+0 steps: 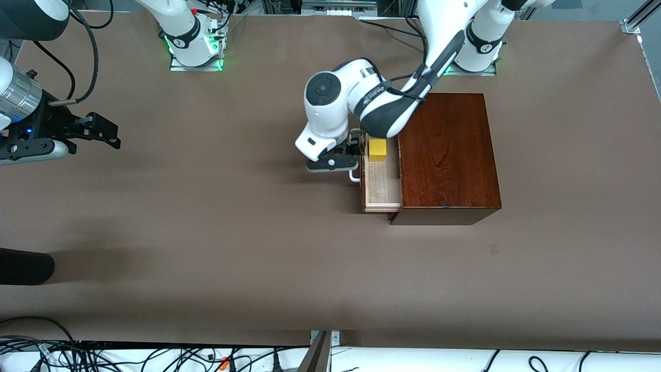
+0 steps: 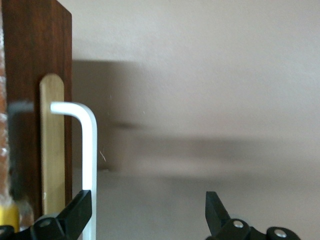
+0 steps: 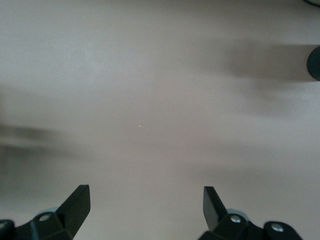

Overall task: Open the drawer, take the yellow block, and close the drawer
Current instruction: 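Pull the drawer out of the box with the left gripper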

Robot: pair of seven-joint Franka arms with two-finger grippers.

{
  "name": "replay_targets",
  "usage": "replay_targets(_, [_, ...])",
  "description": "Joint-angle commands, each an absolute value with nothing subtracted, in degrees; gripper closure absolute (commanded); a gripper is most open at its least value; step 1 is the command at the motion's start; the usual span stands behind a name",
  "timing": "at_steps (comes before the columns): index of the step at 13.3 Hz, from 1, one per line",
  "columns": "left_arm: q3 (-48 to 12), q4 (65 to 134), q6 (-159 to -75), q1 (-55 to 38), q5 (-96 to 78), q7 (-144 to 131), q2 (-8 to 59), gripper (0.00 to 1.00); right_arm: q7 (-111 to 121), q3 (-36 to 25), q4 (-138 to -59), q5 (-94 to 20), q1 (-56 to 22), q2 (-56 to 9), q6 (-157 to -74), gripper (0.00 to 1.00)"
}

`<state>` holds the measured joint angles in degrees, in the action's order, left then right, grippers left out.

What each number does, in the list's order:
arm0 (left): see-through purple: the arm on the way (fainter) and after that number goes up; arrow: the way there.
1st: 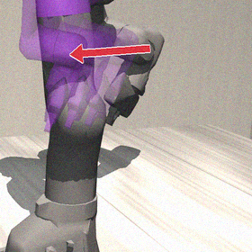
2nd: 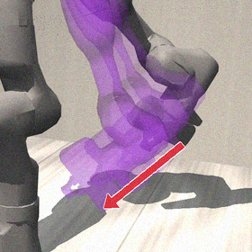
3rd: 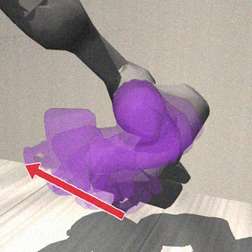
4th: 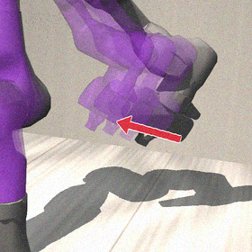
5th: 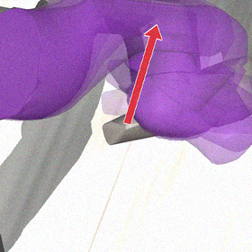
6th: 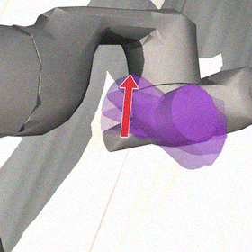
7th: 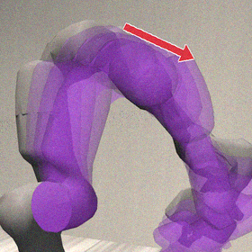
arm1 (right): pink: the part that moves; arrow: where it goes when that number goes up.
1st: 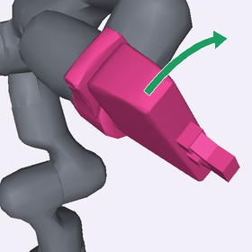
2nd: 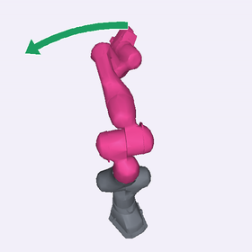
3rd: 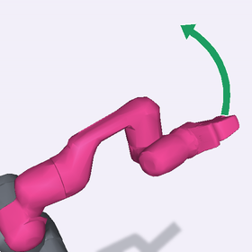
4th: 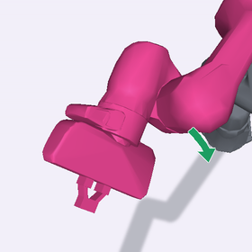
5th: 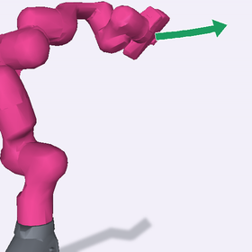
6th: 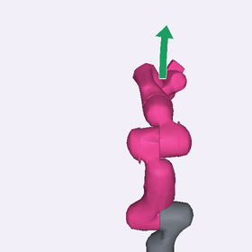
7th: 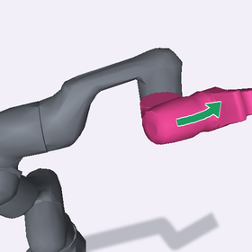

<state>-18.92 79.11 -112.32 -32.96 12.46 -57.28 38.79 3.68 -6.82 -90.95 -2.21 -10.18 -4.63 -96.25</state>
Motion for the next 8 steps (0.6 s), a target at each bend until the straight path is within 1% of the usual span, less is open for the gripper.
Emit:
replay_targets(1, [-18.81, 74.71, -107.93, -33.84, 11.69, -57.74, 39.64, 0.00, 3.43, -6.77, -90.18, -3.34, -9.93, -4.66, -95.98, 0.00])
replay_targets(3, [-18.90, 74.44, -104.87, -33.40, 11.52, -56.87, 37.89, 0.00, 3.43, -6.68, -90.17, -3.34, -9.93, -4.66, -95.98, 0.00])
replay_targets(5, [-18.63, 74.18, -100.66, -32.61, 11.51, -52.85, 34.29, 0.00, 3.43, -6.59, -90.09, -3.34, -9.93, -4.66, -96.06, 0.00])
replay_targets(8, [-18.72, 70.85, -90.38, -27.09, 11.69, -43.98, 29.90, 0.00, 3.43, -6.59, -90.18, -3.51, -9.93, -4.66, -96.15, 0.00])
